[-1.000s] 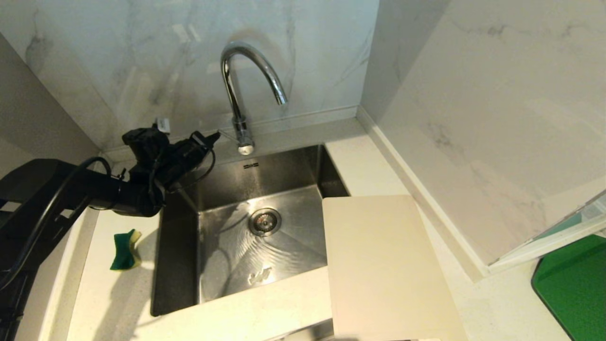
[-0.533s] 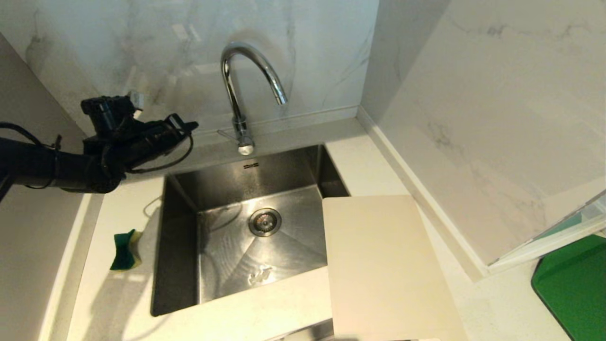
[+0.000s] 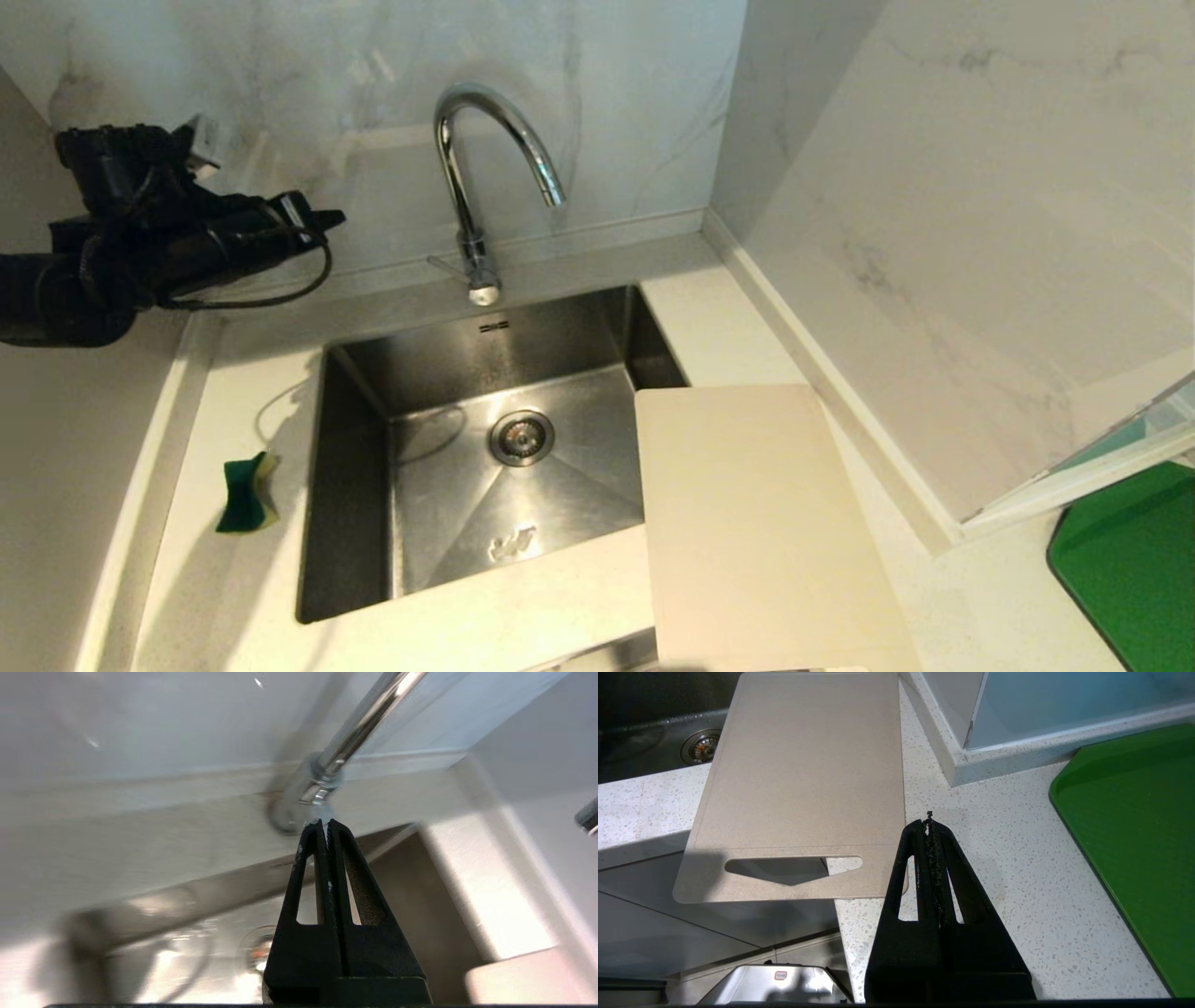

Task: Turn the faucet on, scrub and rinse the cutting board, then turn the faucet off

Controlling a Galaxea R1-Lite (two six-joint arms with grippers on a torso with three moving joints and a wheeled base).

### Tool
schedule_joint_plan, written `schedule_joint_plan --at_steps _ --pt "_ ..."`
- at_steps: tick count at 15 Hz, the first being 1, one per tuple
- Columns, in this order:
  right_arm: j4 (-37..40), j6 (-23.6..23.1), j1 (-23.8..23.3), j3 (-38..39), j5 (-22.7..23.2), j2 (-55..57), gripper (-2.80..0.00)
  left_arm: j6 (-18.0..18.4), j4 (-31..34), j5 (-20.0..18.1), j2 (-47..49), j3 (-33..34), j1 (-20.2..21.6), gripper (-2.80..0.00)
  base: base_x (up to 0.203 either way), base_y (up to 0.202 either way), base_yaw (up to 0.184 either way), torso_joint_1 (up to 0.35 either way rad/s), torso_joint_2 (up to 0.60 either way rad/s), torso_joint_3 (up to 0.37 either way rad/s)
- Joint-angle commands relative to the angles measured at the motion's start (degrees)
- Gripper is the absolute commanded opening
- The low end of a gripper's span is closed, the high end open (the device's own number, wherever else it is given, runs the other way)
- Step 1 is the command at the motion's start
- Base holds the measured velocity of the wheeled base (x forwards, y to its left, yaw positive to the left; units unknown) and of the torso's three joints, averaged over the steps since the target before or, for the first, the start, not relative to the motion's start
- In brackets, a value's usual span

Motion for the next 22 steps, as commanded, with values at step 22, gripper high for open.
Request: schedule_joint_plan --at_steps 22 --pt "0.0 0.0 0.1 0.0 0.0 0.0 -2.80 14.4 25.0 4.4 -75.8 52.9 8.2 -2.80 0.000 0.000 0.000 0.000 0.00 0.000"
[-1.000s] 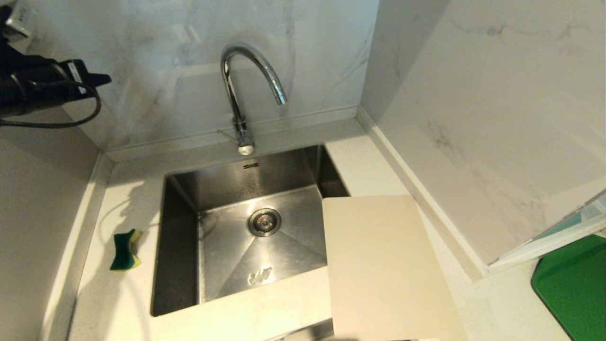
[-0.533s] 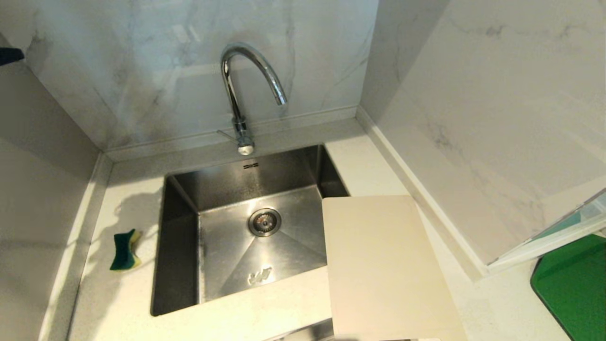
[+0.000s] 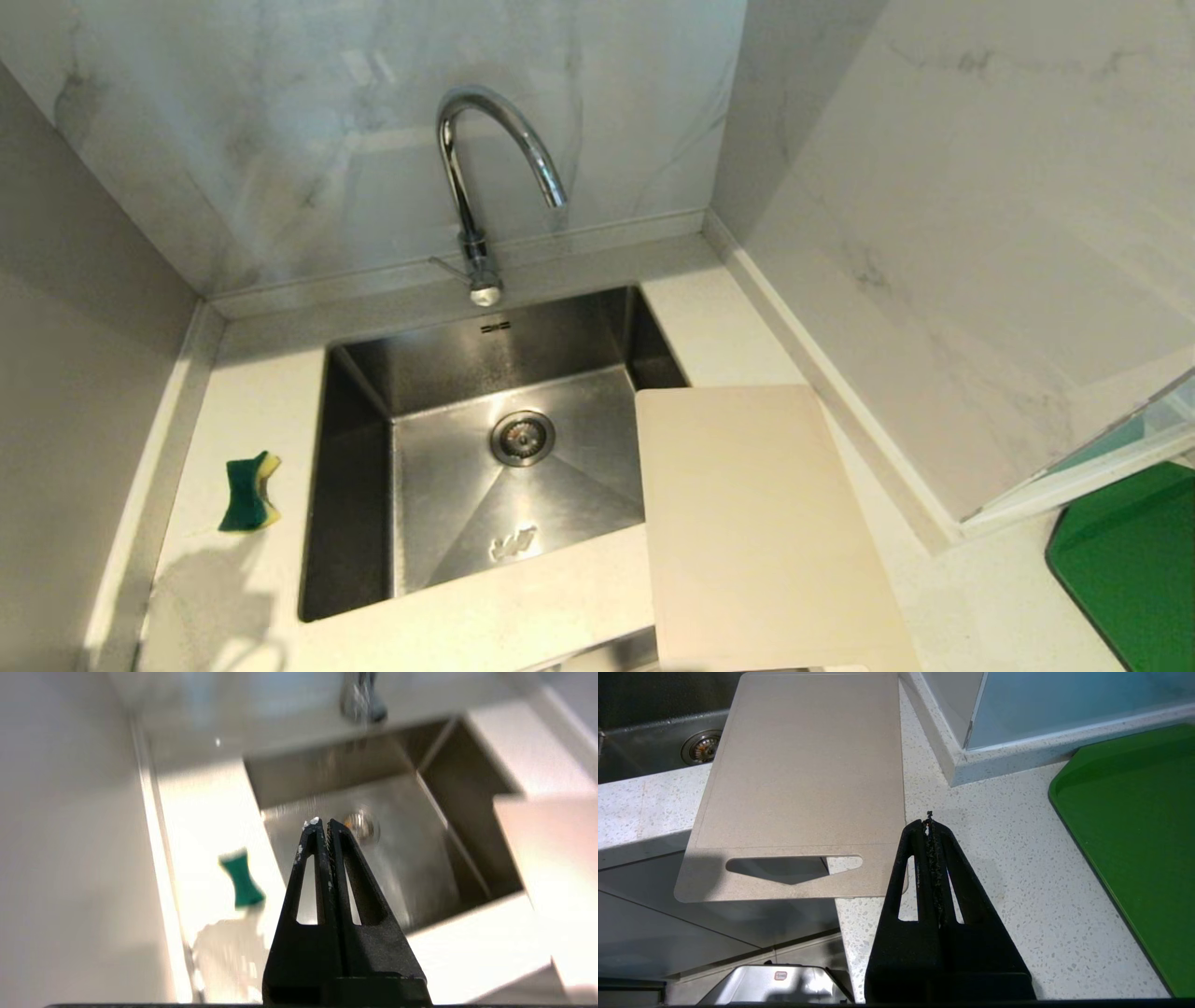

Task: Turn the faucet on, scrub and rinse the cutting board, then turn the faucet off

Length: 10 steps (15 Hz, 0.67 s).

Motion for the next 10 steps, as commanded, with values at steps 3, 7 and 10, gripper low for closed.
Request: schedule_joint_plan --at_steps 3,7,10 --pt "0.0 0.0 0.0 0.0 0.0 0.0 -2.80 0.0 0.2 -1.4 -14.3 14.8 -0.2 -2.80 0.000 0.000 0.000 0.000 0.00 0.000" --pt "0.0 0.0 0.0 0.0 0.0 0.0 -2.80 0.1 0.3 -2.4 -24.5 25.7 -0.7 -2.80 0.000 0.000 0.000 0.000 0.00 0.000" --pt "0.0 0.0 0.0 0.0 0.0 0.0 -2.80 -0.9 -3.7 -3.1 -26.2 32.1 -1.2 -2.80 0.000 0.000 0.000 0.000 0.00 0.000"
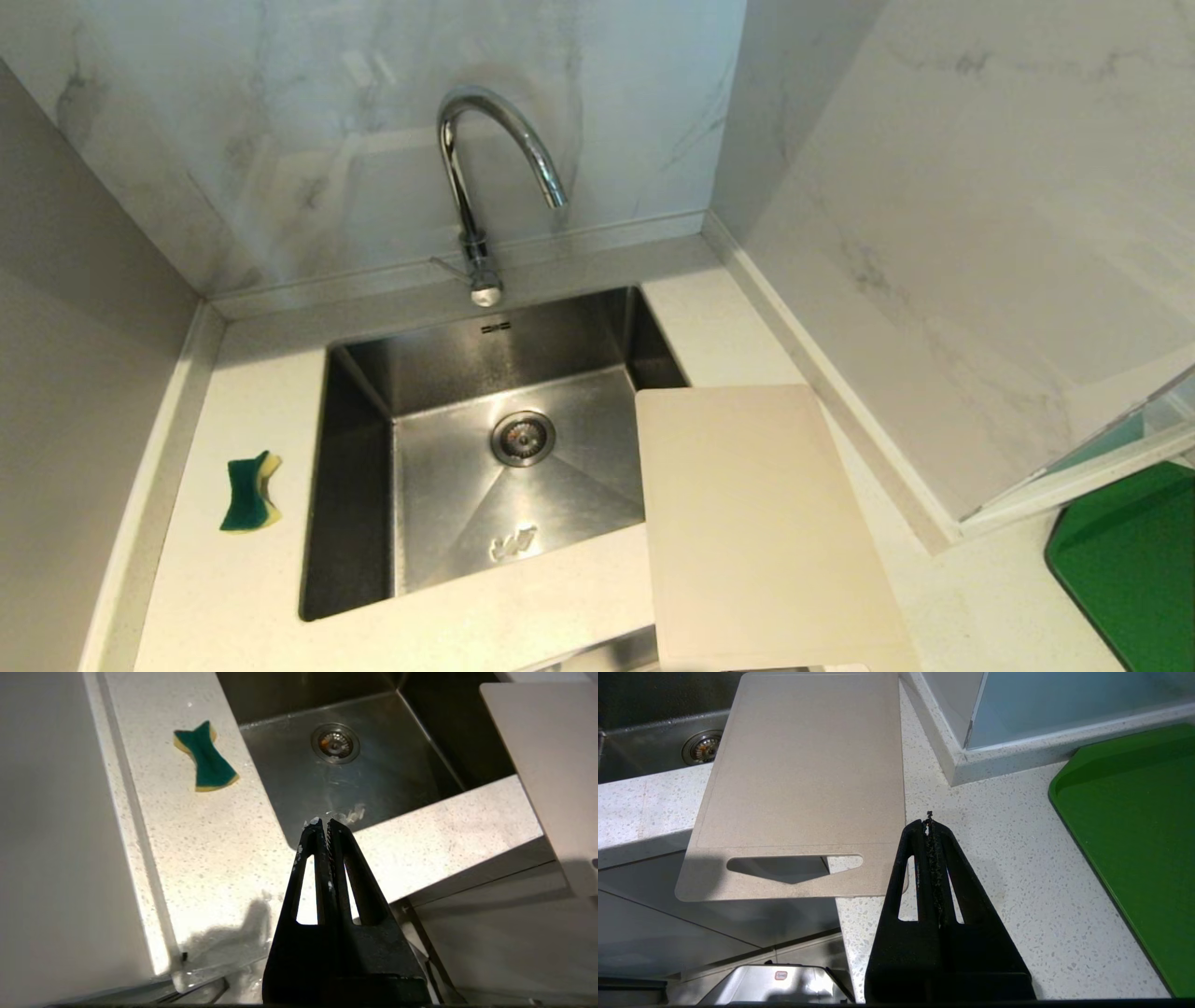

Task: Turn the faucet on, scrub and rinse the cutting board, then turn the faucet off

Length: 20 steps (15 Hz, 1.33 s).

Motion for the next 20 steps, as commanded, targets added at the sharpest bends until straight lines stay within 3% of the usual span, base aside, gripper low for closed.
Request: schedule_joint_plan --at_steps 1,4,6,10,12,13,15,20 --pt "0.0 0.0 0.0 0.0 0.1 0.0 -2.80 -0.2 -3.7 -0.4 -2.2 4.5 -0.2 -2.80 0.000 0.000 0.000 0.000 0.00 0.000" --pt "0.0 0.0 0.0 0.0 0.1 0.0 -2.80 0.0 -4.6 -3.5 -5.4 8.4 -3.0 -2.80 0.000 0.000 0.000 0.000 0.00 0.000" --pt "0.0 0.0 0.0 0.0 0.1 0.0 -2.80 0.0 -2.6 -3.2 -8.7 8.8 -4.4 -2.80 0.000 0.000 0.000 0.000 0.00 0.000" --pt "0.0 0.0 0.0 0.0 0.1 0.0 -2.80 1.0 -1.1 1.6 -16.8 8.8 -4.3 -2.80 0.000 0.000 0.000 0.000 0.00 0.000" --pt "0.0 0.0 0.0 0.0 0.1 0.0 -2.80 6.3 -0.9 8.3 -17.9 9.9 -4.2 -2.80 0.000 0.000 0.000 0.000 0.00 0.000" --pt "0.0 0.0 0.0 0.0 0.1 0.0 -2.80 8.1 -0.6 9.5 -17.9 10.2 -4.2 -2.80 0.000 0.000 0.000 0.000 0.00 0.000" --pt "0.0 0.0 0.0 0.0 0.1 0.0 -2.80 7.7 2.2 9.9 -17.9 10.2 -4.2 -2.80 0.000 0.000 0.000 0.000 0.00 0.000" --pt "0.0 0.0 0.0 0.0 0.1 0.0 -2.80 7.6 2.3 10.6 -17.9 10.2 -4.2 -2.80 0.000 0.000 0.000 0.000 0.00 0.000"
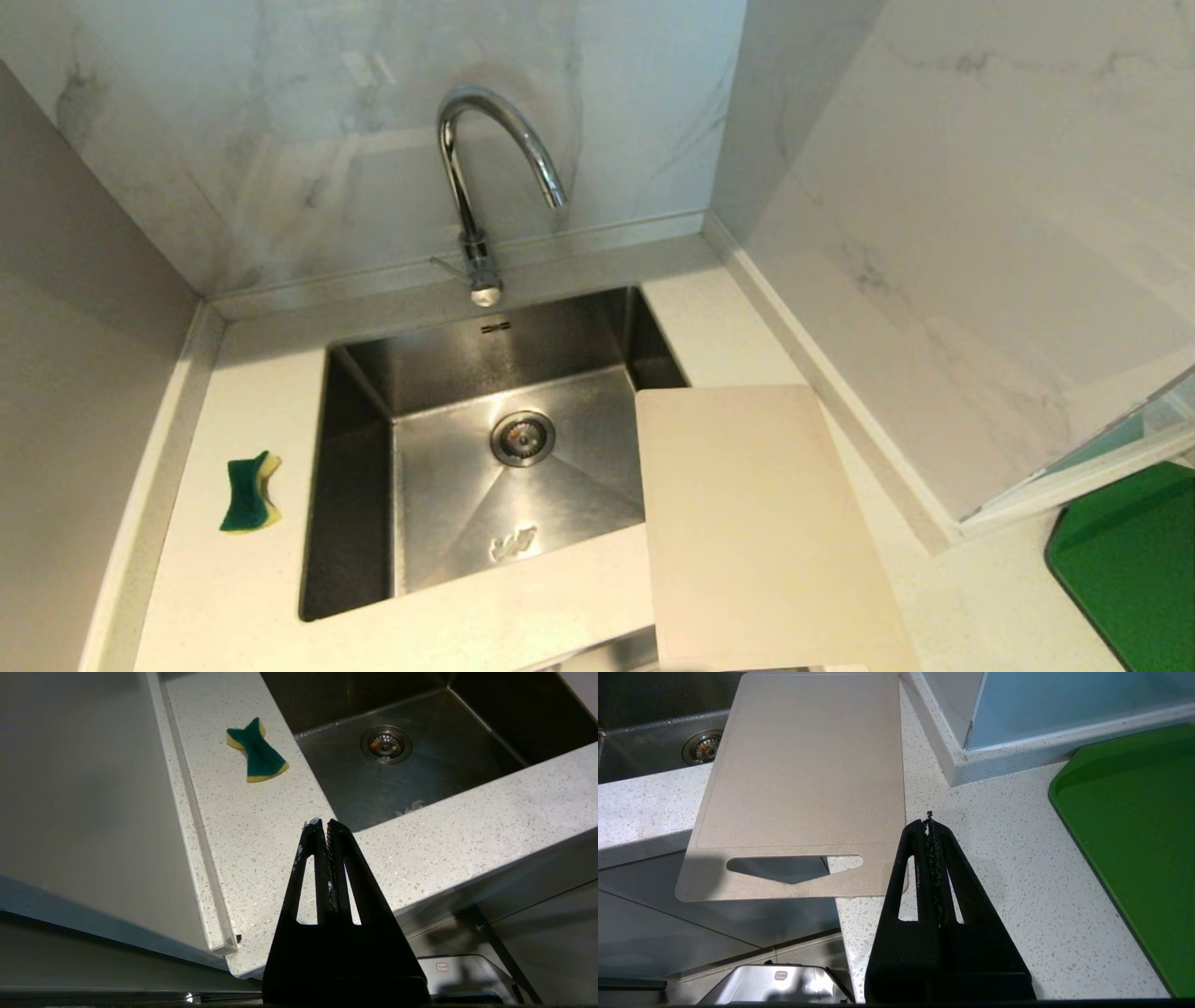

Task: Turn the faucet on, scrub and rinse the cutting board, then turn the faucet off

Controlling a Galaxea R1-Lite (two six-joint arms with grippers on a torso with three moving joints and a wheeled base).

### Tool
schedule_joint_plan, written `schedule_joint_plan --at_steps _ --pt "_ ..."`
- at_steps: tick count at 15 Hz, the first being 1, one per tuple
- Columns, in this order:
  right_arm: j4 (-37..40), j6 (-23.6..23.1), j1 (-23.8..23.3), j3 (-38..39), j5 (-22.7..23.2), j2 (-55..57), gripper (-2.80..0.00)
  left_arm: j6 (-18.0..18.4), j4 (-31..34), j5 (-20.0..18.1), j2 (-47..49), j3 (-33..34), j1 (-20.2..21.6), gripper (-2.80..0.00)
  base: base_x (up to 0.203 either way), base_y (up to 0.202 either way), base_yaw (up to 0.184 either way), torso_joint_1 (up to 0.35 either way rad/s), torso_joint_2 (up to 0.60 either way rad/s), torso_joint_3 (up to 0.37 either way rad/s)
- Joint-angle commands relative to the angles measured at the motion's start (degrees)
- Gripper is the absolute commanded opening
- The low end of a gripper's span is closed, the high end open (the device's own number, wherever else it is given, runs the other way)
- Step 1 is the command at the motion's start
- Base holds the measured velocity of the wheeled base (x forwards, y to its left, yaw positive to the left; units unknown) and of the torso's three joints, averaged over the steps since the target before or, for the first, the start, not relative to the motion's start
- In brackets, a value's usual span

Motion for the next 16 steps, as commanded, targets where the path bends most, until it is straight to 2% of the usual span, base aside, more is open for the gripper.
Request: schedule_joint_plan --at_steps 1,2,3,16 --pt "0.0 0.0 0.0 0.0 0.0 0.0 -2.80 -0.6 -0.1 0.9 0.0 0.2 0.0 -2.80 0.000 0.000 0.000 0.000 0.00 0.000" --pt "0.0 0.0 0.0 0.0 0.0 0.0 -2.80 -3.1 -0.3 1.3 0.0 0.2 0.0 -2.80 0.000 0.000 0.000 0.000 0.00 0.000" --pt "0.0 0.0 0.0 0.0 0.0 0.0 -2.80 -3.7 -0.4 1.6 0.0 0.2 0.0 -2.80 0.000 0.000 0.000 0.000 0.00 0.000" --pt "0.0 0.7 0.0 0.0 -0.3 0.0 -2.80 -4.1 -0.5 1.5 0.0 0.2 0.0 -2.80 0.000 0.000 0.000 0.000 0.00 0.000"
